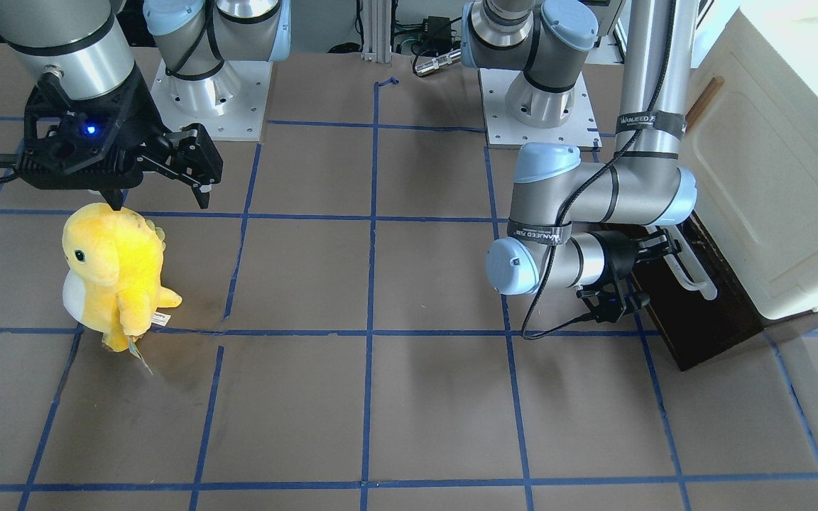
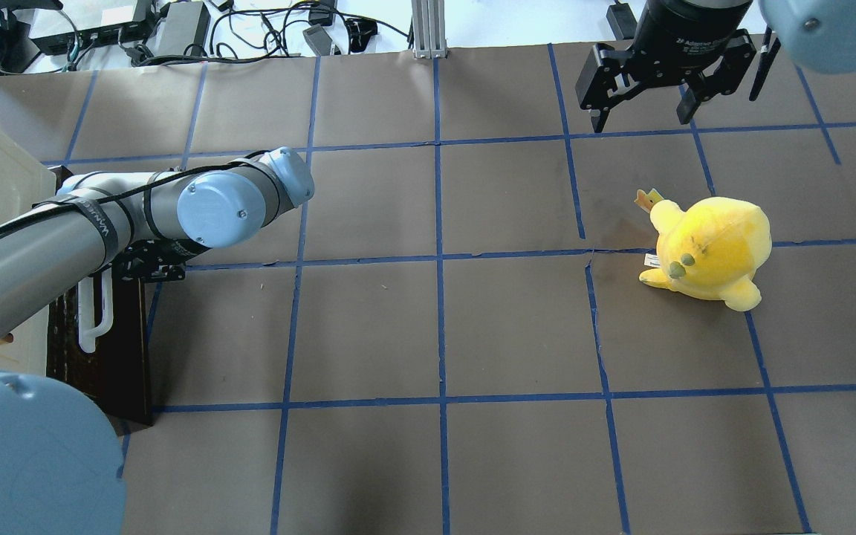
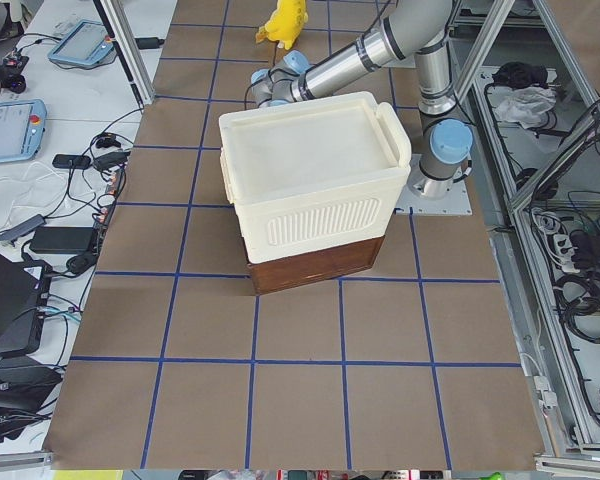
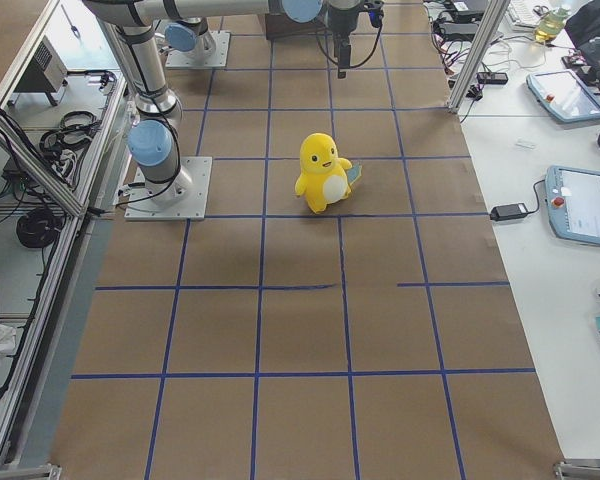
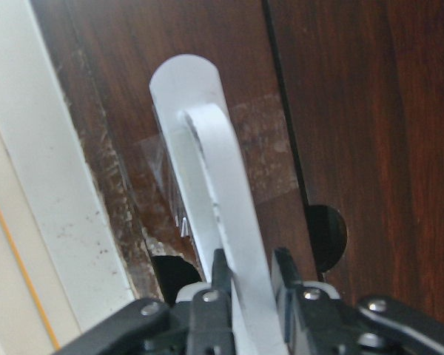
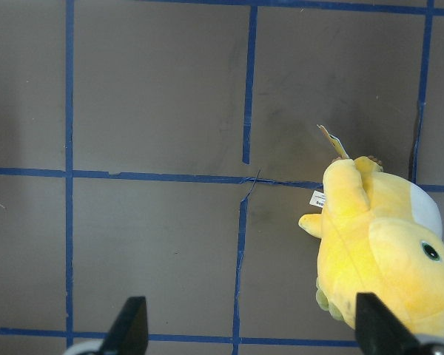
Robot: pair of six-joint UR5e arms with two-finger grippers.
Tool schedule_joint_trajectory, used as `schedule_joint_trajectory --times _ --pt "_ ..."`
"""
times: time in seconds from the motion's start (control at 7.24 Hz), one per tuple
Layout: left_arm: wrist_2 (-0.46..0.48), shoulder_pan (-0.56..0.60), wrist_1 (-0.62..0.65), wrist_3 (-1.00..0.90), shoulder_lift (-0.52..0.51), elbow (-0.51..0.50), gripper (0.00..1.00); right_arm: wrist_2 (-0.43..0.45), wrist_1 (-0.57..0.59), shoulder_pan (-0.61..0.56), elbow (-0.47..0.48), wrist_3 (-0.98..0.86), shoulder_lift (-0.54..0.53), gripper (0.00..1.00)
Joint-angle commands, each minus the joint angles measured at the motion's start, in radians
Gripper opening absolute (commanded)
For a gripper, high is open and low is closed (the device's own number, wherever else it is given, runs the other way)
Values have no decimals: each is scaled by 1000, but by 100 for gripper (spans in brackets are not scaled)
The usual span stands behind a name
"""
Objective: Pull drawer sideways
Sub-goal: 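Pull the drawer handle away from the cabinet with the left gripper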
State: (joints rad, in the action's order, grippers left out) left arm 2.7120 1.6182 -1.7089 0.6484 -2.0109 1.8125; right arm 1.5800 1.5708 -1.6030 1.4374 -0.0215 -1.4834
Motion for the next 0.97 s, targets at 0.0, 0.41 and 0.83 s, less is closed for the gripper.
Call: schedule_joint_trajectory --times 0.0,0.41,0.83 --pt "-3 3 0 0 -3 -1 18 0 0 0 0 0 0 100" --pt "-3 26 0 0 -3 -1 18 0 0 0 0 0 0 100" --pt "-5 66 9 2 -8 -2 18 0 0 0 0 0 0 100"
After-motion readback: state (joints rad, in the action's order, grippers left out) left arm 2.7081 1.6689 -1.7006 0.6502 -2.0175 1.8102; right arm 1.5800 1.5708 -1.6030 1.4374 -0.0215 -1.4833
